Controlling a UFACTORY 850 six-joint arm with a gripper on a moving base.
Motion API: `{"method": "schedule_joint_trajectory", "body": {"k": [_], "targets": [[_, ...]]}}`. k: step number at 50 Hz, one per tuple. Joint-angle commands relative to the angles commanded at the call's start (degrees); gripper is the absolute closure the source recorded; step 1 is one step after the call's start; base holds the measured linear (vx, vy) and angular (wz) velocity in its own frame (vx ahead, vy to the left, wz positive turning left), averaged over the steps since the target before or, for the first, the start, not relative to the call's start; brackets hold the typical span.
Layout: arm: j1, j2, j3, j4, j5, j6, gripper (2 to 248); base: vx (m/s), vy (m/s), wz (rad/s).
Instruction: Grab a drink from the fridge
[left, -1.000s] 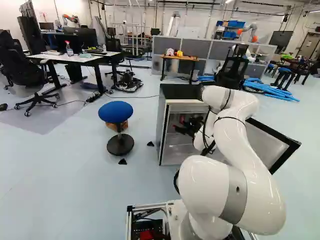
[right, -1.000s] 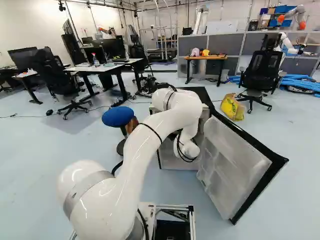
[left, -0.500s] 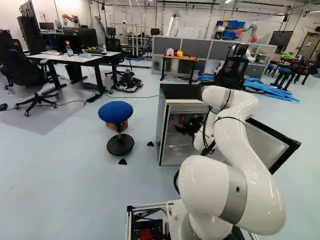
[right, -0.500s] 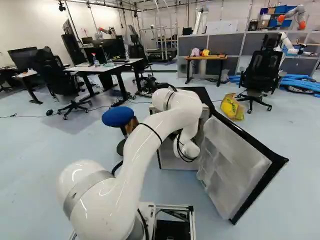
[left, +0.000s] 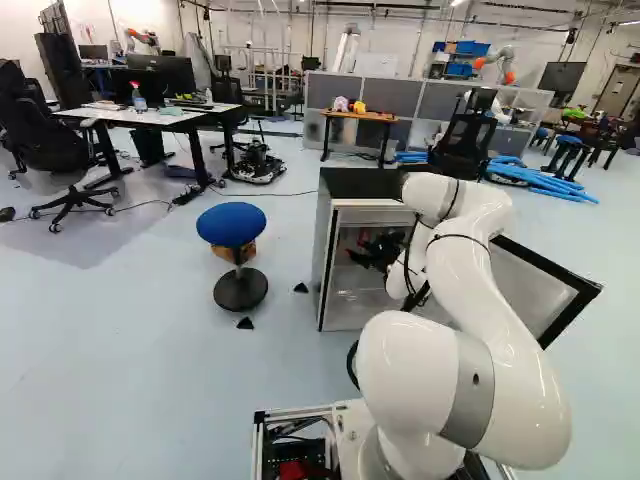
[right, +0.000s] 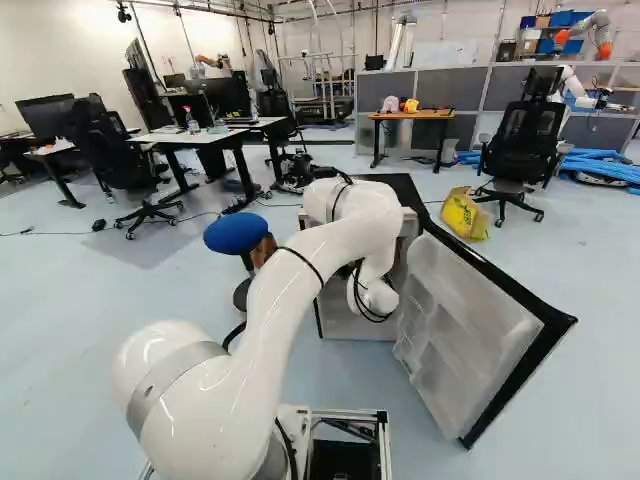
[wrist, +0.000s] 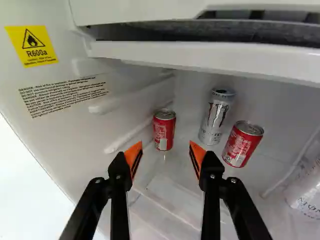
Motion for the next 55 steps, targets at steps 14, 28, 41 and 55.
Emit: {"method": "schedule_joint_trajectory", "body": {"k": [14,28,41,55], "targets": [[1.16,-0.56,-1.21,0.50,-0.80,0.00,101,0.000,0.000,0.000],[2.32,-1.12,-2.43,1.62,-1.77,0.00,101,0.000,0.000,0.000],[3.01,-1.74,-3.73,2.99,-2.72,0.00,101,0.000,0.000,0.000],[3.96,-2.44,-5.20,4.54,-3.75,0.00,101,0.000,0.000,0.000]]}}
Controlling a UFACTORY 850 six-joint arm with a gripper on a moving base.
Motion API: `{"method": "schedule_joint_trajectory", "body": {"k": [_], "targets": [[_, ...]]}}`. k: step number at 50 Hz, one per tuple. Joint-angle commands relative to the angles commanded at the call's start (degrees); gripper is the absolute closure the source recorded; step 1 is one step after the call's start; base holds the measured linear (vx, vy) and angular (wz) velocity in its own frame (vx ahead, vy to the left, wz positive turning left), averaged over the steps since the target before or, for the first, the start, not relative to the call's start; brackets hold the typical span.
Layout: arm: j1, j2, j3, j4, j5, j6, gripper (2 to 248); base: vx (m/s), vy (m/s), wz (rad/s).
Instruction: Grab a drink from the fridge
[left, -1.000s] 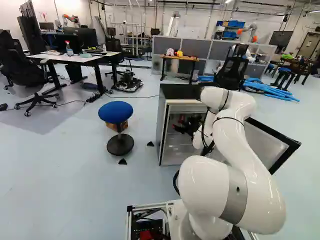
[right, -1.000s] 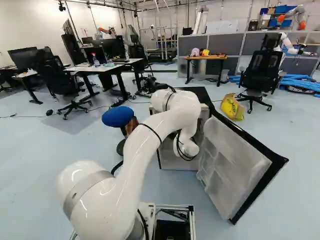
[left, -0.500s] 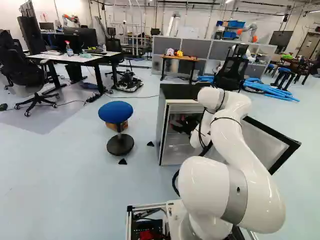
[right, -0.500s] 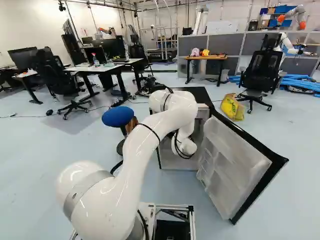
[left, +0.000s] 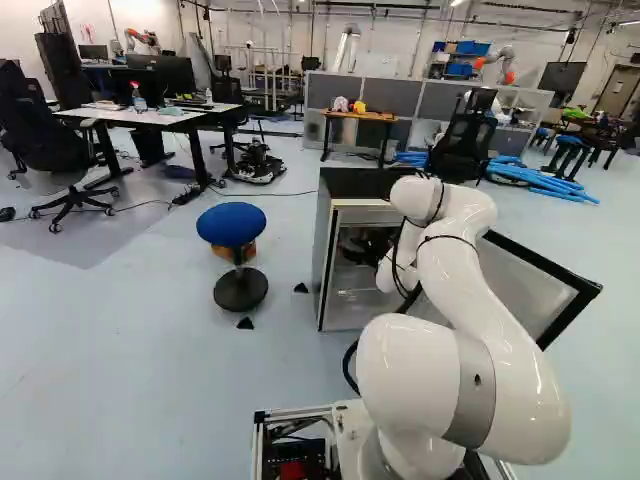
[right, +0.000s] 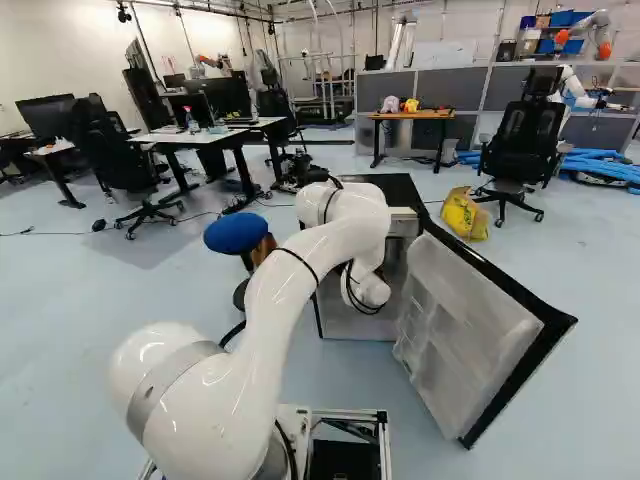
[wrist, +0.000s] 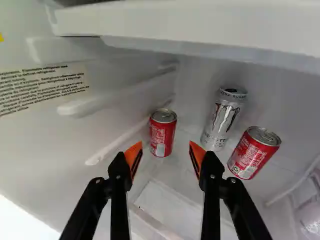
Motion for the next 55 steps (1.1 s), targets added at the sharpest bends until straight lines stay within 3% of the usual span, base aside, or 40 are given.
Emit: {"method": "schedule_joint_trajectory", "body": {"k": [29,55], "targets": [[2.41,-0.36,-0.74,3.42,-2.22,0.00,101,0.000,0.000,0.000],[3.75,-0.12,-0.27,9.34,-6.14,0.00,101,0.000,0.000,0.000]]}}
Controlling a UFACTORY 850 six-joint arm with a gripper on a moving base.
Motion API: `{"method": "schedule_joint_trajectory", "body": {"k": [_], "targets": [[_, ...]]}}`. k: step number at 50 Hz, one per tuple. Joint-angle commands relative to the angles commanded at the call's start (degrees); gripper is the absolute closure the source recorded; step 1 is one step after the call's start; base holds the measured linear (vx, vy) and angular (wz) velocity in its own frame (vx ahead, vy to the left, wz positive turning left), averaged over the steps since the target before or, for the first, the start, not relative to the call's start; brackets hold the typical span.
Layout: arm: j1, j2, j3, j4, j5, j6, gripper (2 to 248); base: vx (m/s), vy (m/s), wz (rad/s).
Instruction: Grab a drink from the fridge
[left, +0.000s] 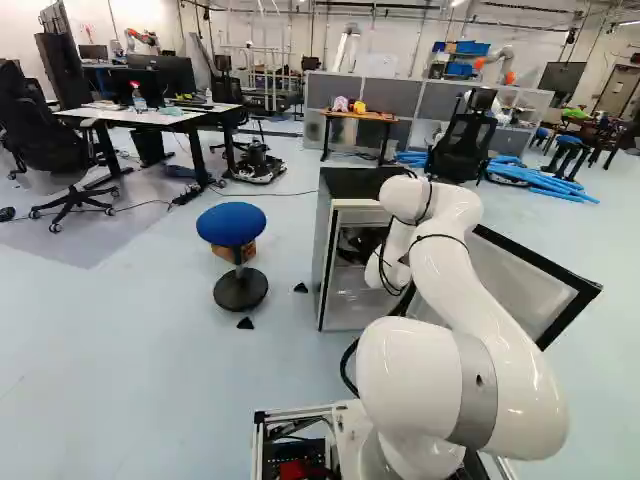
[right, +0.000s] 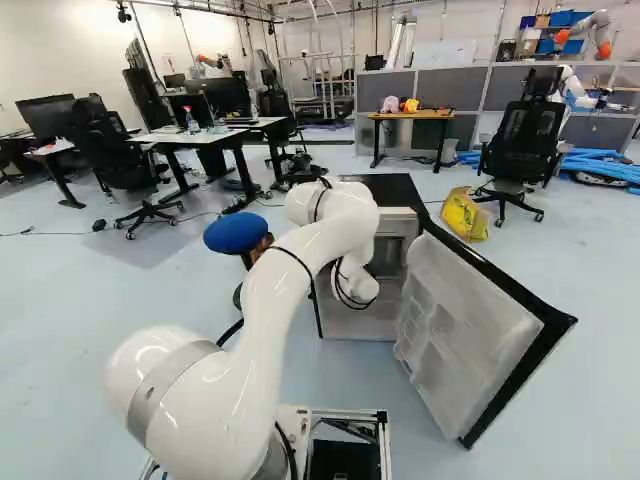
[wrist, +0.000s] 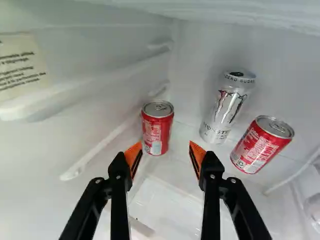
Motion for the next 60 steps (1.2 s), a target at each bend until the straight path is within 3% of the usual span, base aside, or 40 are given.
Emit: {"method": "schedule_joint_trajectory", "body": {"k": [60], "targets": [[1.44,-2.23,-2.36,1.02,-0.03,0.00,101,0.000,0.000,0.000]]}}
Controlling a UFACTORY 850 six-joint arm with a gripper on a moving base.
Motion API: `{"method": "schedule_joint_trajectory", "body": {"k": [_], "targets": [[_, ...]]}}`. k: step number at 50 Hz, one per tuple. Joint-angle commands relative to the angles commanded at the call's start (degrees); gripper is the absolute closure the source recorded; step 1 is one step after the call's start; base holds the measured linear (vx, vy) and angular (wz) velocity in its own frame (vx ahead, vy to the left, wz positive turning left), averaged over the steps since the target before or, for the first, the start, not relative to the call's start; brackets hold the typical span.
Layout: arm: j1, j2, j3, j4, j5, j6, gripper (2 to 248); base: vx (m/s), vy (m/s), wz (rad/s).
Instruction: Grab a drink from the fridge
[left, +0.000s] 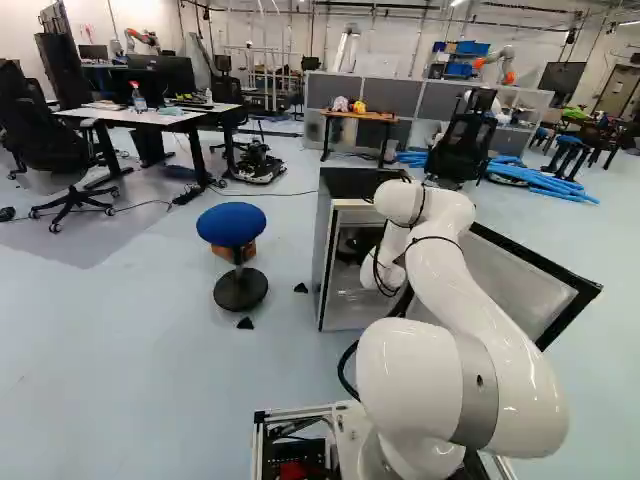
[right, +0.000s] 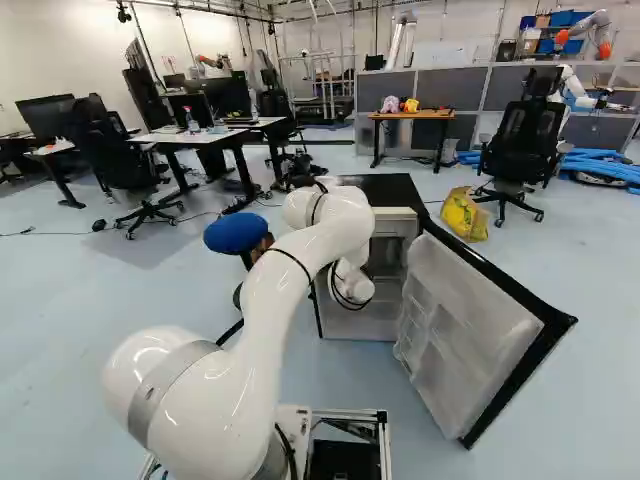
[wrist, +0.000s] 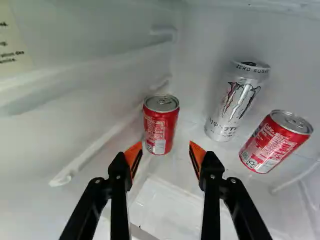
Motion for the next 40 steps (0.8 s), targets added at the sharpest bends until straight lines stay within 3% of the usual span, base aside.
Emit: {"method": "schedule_joint_trajectory", "body": {"k": [40], "targets": [[0.13,-0.58,-1.15,0.00,2.18,0.00,101,0.000,0.000,0.000]]}}
